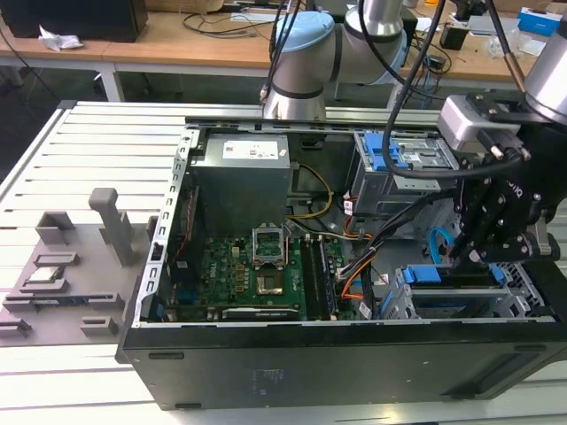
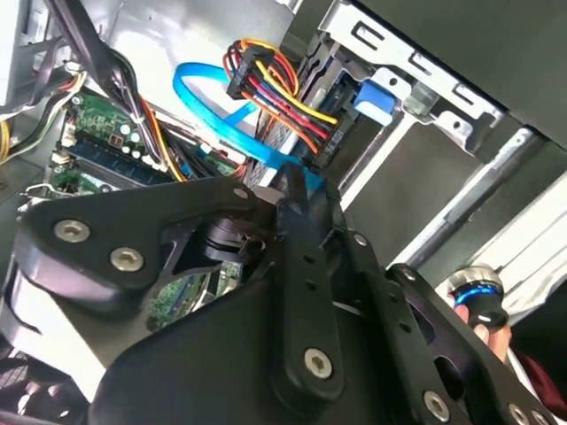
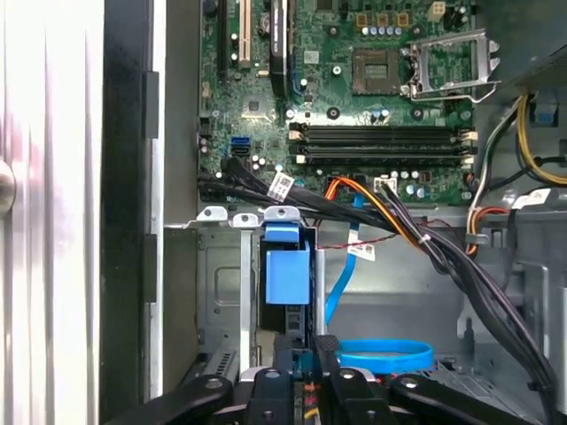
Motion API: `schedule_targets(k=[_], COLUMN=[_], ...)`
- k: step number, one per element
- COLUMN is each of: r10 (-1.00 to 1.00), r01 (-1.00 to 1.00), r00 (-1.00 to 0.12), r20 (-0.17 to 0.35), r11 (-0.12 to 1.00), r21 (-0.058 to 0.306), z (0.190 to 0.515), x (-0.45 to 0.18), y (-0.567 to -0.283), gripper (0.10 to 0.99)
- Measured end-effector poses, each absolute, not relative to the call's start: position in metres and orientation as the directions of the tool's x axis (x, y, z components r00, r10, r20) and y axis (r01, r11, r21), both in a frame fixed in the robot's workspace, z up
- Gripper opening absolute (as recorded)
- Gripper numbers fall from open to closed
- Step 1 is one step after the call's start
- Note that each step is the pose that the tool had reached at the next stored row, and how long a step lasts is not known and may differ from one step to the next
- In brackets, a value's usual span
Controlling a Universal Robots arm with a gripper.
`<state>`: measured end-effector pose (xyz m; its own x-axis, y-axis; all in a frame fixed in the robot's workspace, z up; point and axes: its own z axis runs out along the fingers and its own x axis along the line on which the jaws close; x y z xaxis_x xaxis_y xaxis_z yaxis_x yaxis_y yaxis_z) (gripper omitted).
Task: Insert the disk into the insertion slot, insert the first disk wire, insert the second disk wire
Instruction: 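Insert the second disk wire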
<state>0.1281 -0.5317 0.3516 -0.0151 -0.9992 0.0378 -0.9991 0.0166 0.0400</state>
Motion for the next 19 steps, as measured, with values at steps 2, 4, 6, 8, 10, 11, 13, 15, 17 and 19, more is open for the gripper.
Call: schedule_targets(k=[2,4,6,8,10,11,13,15,17,19], r10=[-0.999,-0.999,-0.999,-0.999,-0.999,-0.999,-0.999,-0.999,-0.999,-0.999], r01=[-0.999,-0.999,-0.999,-0.999,-0.999,-0.998,-0.998,-0.998,-0.998,-0.998], r00=[-0.015,-0.015,-0.015,-0.015,-0.015,-0.015,-0.015,-0.015,-0.015,-0.015], r20=[0.036,0.034,0.034,0.034,0.034,0.035,0.035,0.035,0.035,0.035], r11=[0.017,0.016,0.016,0.016,0.016,0.016,0.016,0.016,0.016,0.016], r21=[0.040,0.041,0.045,0.049,0.052,0.053,0.053,0.053,0.053,0.053], z=[0.3517,0.3516,0.3508,0.3495,0.3485,0.3481,0.3471,0.3464,0.3456,0.3448], x=[0.1281,0.1290,0.1324,0.1355,0.1372,0.1373,0.1372,0.1373,0.1373,0.1373], y=[-0.5306,-0.5304,-0.5317,-0.5326,-0.5328,-0.5329,-0.5331,-0.5331,-0.5331,-0.5331], gripper=[0.224,0.106,0.106,0.106,0.106,0.106,0.106,0.106,0.106,0.106])
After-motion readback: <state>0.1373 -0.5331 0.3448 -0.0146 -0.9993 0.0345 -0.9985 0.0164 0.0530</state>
